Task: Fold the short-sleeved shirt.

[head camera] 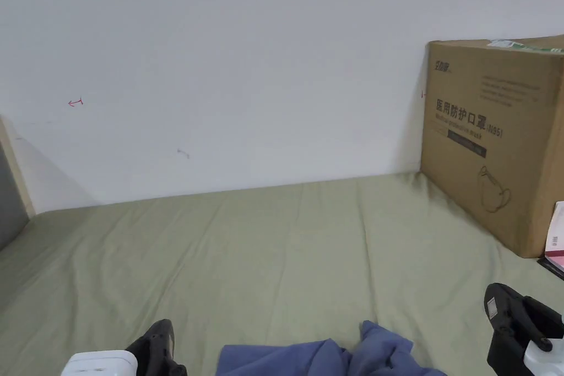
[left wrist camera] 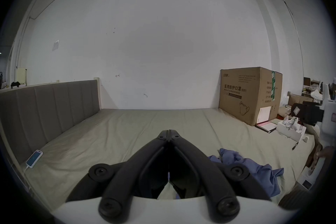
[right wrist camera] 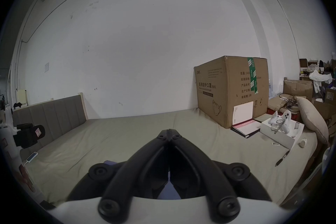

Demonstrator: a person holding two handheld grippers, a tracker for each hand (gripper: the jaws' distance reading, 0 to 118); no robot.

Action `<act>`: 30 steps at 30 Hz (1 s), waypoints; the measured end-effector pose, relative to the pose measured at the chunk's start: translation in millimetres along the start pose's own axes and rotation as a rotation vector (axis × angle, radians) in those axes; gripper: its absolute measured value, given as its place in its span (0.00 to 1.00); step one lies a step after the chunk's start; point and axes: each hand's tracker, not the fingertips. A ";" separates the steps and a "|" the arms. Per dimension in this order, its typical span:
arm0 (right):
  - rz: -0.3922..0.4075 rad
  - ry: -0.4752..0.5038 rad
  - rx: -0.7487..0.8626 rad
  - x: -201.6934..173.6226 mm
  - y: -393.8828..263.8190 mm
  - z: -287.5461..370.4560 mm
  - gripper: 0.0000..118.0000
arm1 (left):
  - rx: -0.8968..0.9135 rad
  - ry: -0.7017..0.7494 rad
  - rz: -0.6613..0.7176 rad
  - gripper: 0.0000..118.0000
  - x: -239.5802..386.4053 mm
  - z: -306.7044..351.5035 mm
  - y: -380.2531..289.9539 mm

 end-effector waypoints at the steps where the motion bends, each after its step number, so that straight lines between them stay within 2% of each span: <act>1: 0.001 0.001 -0.001 0.3 -0.3 0.0 0.00 | 0.003 0.007 -0.007 0.00 -0.3 -1.1 1.9; 4: 0.007 -0.018 0.003 0.1 -2.3 -1.0 0.00 | 0.023 0.019 0.007 0.00 -6.4 -4.1 9.6; 6: 0.008 -0.009 -0.033 0.6 -2.0 -5.8 0.00 | 0.018 0.020 0.066 0.00 -8.8 -18.1 18.3; 8: 0.015 0.022 -0.100 1.2 -3.3 -12.1 0.00 | -0.083 -0.089 0.089 0.00 -15.3 -63.3 37.7; 9: 0.014 0.037 -0.122 2.3 -4.2 -14.7 0.00 | -0.166 -0.139 0.109 0.00 -18.4 -90.5 44.9; 10: 0.011 0.053 -0.144 3.8 -5.2 -17.7 0.00 | -0.323 -0.189 0.111 0.00 -18.1 -128.1 51.3; 13: 0.008 0.069 -0.190 8.1 -8.5 -27.9 0.00 | -1.004 -0.237 0.083 0.00 -13.0 -233.3 17.2; 14: 0.003 0.087 -0.214 10.1 -10.9 -32.2 0.00 | -1.077 -0.308 0.142 0.00 -10.0 -256.7 -3.6; 15: -0.003 0.102 -0.237 12.5 -13.9 -36.4 0.00 | -1.111 -0.323 0.142 0.03 -8.6 -270.6 -19.4; 16: -0.004 0.103 -0.253 14.9 -17.1 -41.0 0.00 | -1.145 -0.298 0.101 0.23 -6.8 -285.9 -33.2; 17: 0.001 0.100 -0.271 17.0 -20.6 -45.8 0.00 | -1.150 -0.251 0.035 0.34 -5.5 -295.9 -45.4; 19: 0.018 0.087 -0.309 21.2 -27.0 -54.7 0.00 | -1.121 -0.178 0.003 0.59 -3.7 -316.7 -70.8; 20: 0.023 0.084 -0.323 23.9 -30.1 -59.6 0.00 | -1.122 -0.187 0.005 0.94 -2.9 -327.8 -84.1; 21: 0.024 0.084 -0.336 26.5 -32.3 -63.7 0.00 | -1.104 -0.185 0.002 0.99 -2.9 -337.4 -93.8; 25: 0.020 0.078 -0.384 35.9 -42.2 -73.7 0.00 | -1.219 -0.167 0.044 0.97 -0.7 -352.4 -149.6; 27: 0.025 0.067 -0.395 38.9 -46.7 -74.7 0.00 | -1.159 -0.223 -0.076 1.00 7.5 -343.5 -158.0; 28: 0.028 0.061 -0.399 40.2 -48.7 -75.5 0.00 | -1.127 -0.181 -0.103 1.00 12.7 -338.9 -155.2; 30: 0.030 0.052 -0.404 42.7 -51.2 -79.4 0.00 | -1.130 -0.181 -0.072 0.97 8.5 -328.5 -148.9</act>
